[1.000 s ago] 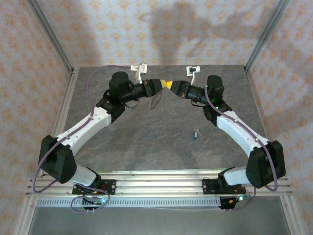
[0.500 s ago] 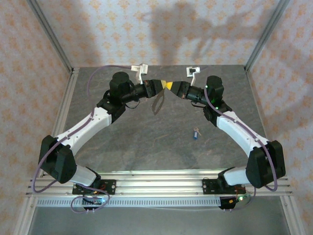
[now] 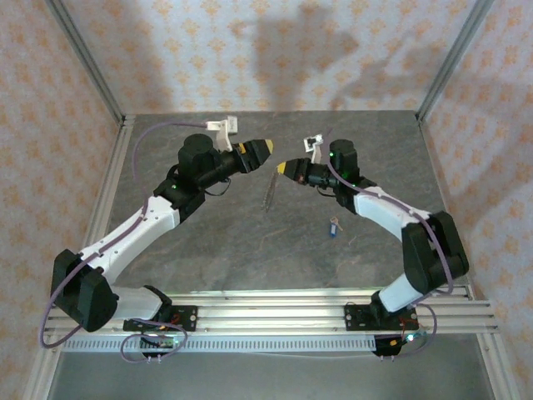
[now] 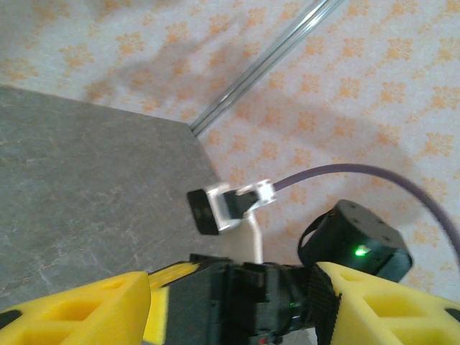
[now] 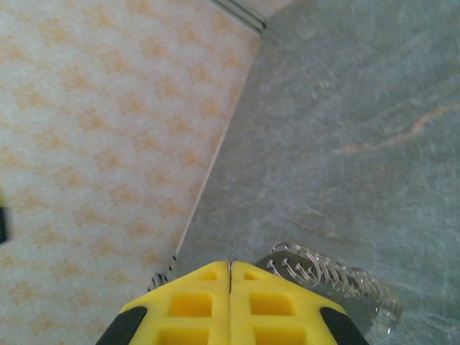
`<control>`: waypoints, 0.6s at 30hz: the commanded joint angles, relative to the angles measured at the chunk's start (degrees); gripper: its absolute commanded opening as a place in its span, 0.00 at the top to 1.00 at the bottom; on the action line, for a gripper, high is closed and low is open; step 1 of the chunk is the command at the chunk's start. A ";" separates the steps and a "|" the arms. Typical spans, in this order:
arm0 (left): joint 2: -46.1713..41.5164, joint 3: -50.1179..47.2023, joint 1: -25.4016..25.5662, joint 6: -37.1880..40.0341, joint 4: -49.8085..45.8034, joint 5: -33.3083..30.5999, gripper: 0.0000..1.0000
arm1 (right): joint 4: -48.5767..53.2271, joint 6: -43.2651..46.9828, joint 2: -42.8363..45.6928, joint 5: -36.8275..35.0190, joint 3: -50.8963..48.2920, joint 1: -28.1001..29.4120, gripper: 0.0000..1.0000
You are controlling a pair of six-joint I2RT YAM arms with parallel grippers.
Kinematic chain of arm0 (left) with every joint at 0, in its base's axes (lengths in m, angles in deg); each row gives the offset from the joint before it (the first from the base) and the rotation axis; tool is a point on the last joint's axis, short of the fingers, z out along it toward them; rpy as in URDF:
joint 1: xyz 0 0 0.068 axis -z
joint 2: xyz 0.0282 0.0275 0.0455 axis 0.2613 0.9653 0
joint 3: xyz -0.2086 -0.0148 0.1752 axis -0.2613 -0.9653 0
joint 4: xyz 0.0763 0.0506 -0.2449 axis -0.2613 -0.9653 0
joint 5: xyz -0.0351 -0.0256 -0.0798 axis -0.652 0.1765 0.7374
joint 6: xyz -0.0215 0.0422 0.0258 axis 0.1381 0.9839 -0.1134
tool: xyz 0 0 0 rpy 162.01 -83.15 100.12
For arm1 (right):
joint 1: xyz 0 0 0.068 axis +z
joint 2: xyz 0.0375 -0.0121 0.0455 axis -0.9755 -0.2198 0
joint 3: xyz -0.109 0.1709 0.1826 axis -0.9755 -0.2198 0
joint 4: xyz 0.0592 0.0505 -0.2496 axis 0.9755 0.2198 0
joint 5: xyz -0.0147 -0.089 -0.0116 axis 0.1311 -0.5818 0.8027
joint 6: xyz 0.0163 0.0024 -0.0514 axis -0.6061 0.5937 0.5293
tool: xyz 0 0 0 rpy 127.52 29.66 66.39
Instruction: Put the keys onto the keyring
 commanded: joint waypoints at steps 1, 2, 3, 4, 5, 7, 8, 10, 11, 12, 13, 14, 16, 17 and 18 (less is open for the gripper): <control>-0.87 -0.97 -0.33 1.57 -1.31 -2.75 0.38 | -3.97 0.43 -3.12 1.55 2.70 1.91 1.00; -0.82 -0.98 -0.30 1.56 -1.49 -2.85 0.38 | -4.53 0.16 -3.93 2.01 3.04 2.38 1.00; -0.82 -1.06 -0.35 1.57 -1.50 -2.86 0.38 | -4.49 0.45 -4.56 2.28 3.19 2.76 1.00; -0.76 -1.07 -0.42 1.57 -1.52 -2.85 0.38 | -3.72 1.05 -4.97 2.17 3.17 3.00 1.00; -0.78 -1.15 -0.43 1.57 -1.58 -2.86 0.38 | -1.94 2.35 -5.42 1.80 2.95 3.14 1.00; -0.69 -1.16 -0.44 1.57 -1.53 -2.86 0.38 | 2.11 5.67 -5.98 -0.14 1.66 3.32 1.00; -0.60 -1.24 -0.44 1.50 -1.43 -2.78 0.38 | 3.82 6.94 -6.18 -1.43 0.52 3.40 1.00; -0.36 -1.29 -0.49 1.39 -1.19 -2.69 0.38 | 6.27 8.81 -6.37 -3.52 -1.47 3.56 1.00; -0.21 -1.33 -0.43 1.30 -0.94 -2.60 0.38 | 7.57 9.57 -6.27 -4.90 -2.51 3.70 1.00; -0.01 -1.33 -0.44 1.15 -0.68 -2.51 0.38 | 8.69 10.22 -6.32 -6.07 -3.34 3.82 1.00; 0.25 -1.24 -0.48 0.97 -0.46 -2.34 0.38 | 10.07 10.87 -6.47 -7.13 -3.73 4.02 1.00; 0.57 -1.11 -0.43 0.79 -0.27 -2.24 0.38 | 12.09 11.82 -6.57 -8.64 -3.87 4.31 1.00; 1.05 -0.88 -0.44 0.43 0.22 -1.85 0.38 | 15.83 13.38 -7.02 -11.39 -3.80 4.86 1.00; 1.22 -0.73 -0.44 0.29 0.43 -1.72 0.38 | 17.48 14.03 -7.37 -12.56 -3.58 5.20 1.00; 1.40 -0.54 -0.44 0.16 0.52 -1.63 0.38 | 18.79 14.48 -7.71 -13.81 -3.60 5.40 1.00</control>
